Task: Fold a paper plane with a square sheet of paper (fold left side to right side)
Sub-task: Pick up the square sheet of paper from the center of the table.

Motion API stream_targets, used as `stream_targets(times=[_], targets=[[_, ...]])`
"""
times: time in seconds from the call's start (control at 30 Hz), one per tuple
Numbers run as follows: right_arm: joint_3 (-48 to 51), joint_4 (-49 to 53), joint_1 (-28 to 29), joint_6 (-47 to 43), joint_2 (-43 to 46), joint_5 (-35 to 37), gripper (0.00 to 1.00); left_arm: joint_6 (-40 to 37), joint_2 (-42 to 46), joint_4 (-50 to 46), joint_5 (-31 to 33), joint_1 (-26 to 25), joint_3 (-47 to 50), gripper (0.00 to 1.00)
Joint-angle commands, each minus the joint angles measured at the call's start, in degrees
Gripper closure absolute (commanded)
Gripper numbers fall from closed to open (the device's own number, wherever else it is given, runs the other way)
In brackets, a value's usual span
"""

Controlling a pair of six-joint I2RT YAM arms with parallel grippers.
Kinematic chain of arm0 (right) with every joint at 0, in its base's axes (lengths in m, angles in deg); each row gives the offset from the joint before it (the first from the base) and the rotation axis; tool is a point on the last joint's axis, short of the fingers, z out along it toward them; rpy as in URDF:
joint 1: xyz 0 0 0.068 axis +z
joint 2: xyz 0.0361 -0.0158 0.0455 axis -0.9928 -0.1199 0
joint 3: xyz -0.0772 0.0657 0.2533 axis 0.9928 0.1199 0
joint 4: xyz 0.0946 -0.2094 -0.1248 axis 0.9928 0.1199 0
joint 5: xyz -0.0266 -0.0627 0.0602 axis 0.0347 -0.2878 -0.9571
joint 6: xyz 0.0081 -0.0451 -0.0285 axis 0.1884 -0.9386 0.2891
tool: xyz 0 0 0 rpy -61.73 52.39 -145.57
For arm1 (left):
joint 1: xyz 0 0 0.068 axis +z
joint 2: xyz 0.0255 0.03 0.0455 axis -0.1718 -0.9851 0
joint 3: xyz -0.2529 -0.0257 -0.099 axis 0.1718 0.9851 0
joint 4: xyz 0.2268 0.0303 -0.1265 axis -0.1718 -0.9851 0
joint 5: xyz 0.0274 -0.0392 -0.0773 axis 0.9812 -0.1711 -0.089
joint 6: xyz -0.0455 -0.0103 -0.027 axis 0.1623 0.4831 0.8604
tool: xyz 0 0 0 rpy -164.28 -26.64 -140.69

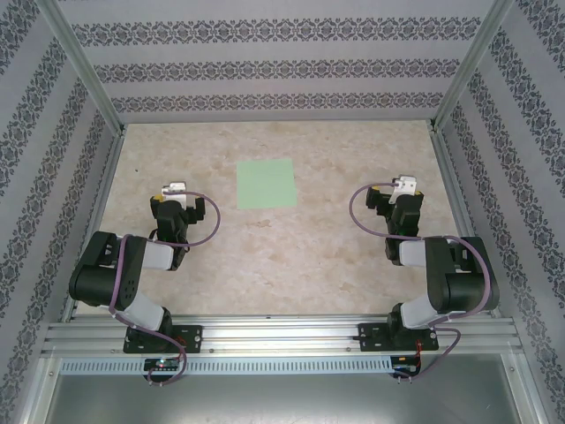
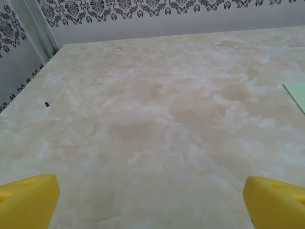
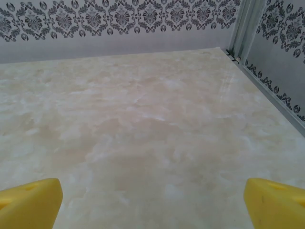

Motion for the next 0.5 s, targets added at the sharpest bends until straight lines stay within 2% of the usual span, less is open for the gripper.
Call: stream_targets(times=[0.0, 0.47], targets=[[-0.51, -2.38, 0.32, -0.48, 0.53, 0.54, 0.02, 0.06, 0.18, 1.15, -0.67, 0.82, -1.0, 0.01], [-0.66, -2.06, -0.12, -0.2, 0.46, -0.48, 0.02, 0.16, 0.15, 0.94, -1.11, 0.96, -1.07, 0.0]])
